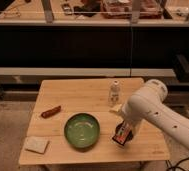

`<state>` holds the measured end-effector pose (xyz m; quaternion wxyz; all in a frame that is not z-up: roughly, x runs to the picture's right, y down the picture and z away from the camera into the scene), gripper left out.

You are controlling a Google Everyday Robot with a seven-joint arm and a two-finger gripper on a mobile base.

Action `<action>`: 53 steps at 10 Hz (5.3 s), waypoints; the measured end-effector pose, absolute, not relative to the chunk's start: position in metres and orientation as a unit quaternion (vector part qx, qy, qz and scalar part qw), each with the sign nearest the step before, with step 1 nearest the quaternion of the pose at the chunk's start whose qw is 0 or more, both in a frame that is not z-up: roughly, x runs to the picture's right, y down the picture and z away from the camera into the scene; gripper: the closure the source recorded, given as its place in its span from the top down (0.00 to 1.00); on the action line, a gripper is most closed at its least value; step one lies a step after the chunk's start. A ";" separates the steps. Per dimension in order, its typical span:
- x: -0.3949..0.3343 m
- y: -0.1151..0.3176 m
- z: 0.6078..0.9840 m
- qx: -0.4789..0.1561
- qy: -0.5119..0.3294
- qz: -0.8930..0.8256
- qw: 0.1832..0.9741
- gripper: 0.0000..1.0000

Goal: Knock the bottle over

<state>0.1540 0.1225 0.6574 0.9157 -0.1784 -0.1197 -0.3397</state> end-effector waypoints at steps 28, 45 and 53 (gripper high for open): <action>0.228 -0.069 0.855 0.135 -0.037 -0.319 0.937 0.25; 0.214 -0.043 0.888 0.126 -0.081 -0.333 0.931 0.25; 0.010 0.094 0.736 0.170 -0.367 -0.460 0.791 0.30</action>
